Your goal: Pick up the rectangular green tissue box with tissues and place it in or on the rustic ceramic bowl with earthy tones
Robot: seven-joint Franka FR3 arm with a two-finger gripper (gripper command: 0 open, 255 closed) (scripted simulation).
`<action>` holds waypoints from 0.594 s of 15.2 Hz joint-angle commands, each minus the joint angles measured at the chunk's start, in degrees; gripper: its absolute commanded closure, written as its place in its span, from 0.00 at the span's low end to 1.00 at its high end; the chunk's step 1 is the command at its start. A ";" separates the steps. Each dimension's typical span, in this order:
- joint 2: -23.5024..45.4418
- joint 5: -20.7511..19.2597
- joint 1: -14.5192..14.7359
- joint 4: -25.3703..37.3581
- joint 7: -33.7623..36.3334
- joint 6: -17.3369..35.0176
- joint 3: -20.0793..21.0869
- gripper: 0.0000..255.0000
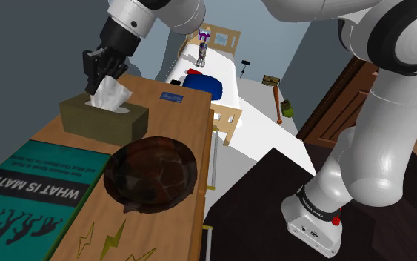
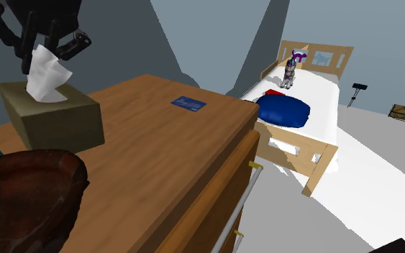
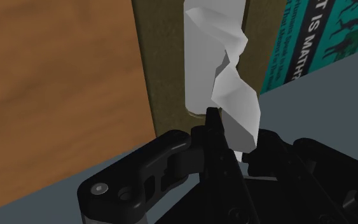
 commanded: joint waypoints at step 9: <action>-0.83 -1.79 0.01 6.07 3.60 -6.28 -0.38 1.00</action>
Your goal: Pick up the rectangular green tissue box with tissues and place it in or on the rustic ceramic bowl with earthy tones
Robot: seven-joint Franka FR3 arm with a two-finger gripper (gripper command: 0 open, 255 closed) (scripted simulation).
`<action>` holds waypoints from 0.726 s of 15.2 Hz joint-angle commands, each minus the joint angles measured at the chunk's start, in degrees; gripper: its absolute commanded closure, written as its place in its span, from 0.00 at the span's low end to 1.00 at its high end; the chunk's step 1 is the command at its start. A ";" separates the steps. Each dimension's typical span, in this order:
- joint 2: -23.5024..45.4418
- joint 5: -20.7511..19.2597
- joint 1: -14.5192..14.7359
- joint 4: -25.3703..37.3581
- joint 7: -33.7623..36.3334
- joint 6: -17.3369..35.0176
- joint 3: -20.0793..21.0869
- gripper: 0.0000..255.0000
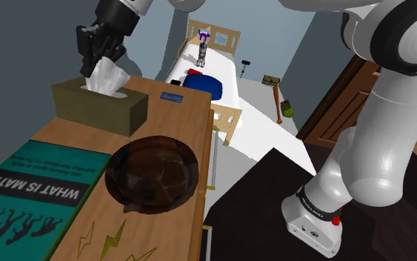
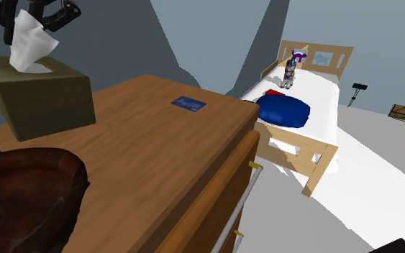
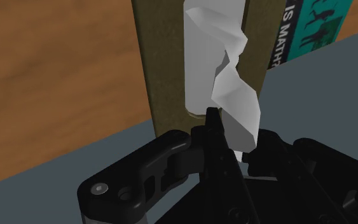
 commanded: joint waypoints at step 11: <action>0.54 -1.98 0.05 9.64 4.32 -8.27 -0.32 1.00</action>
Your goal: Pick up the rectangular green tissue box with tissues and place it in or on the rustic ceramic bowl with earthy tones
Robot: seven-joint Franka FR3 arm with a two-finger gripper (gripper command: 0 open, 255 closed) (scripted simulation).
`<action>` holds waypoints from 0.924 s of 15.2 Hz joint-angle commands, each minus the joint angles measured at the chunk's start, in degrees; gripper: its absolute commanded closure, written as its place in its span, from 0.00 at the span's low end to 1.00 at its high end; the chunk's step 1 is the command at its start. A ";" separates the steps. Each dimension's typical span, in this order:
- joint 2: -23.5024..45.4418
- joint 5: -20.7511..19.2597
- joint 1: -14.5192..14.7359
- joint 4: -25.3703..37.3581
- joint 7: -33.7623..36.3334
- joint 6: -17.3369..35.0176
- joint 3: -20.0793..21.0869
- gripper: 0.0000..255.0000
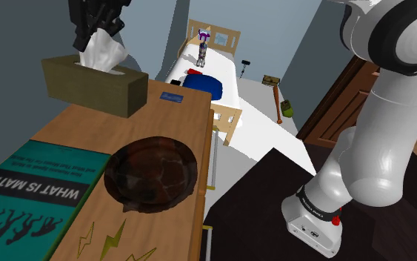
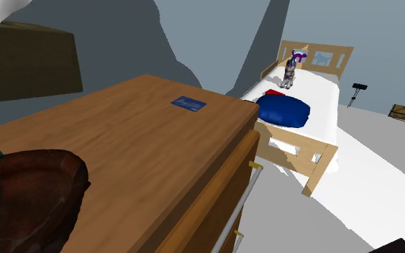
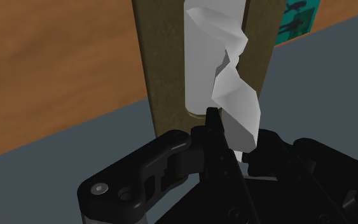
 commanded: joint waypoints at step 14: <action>-6.44 -0.71 1.29 0.60 5.33 -5.22 0.72 1.00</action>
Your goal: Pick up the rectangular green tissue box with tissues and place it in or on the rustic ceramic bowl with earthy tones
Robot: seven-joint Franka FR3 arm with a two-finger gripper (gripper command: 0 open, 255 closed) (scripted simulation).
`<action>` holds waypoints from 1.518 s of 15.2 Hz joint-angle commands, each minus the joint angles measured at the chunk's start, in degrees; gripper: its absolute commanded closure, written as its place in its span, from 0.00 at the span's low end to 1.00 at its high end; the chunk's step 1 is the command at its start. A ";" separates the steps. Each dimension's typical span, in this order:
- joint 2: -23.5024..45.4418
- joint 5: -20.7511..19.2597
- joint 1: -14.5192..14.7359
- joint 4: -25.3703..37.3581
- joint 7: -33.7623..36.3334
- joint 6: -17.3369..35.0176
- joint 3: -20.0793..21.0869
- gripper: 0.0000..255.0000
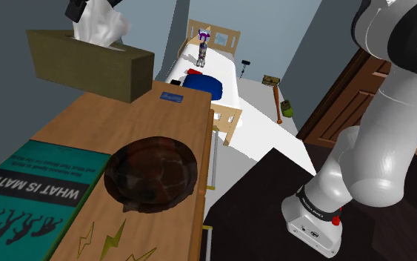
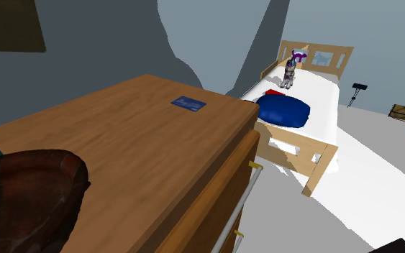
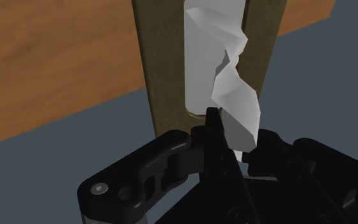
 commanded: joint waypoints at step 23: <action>-27.69 4.61 4.95 -33.46 6.18 10.18 5.18 1.00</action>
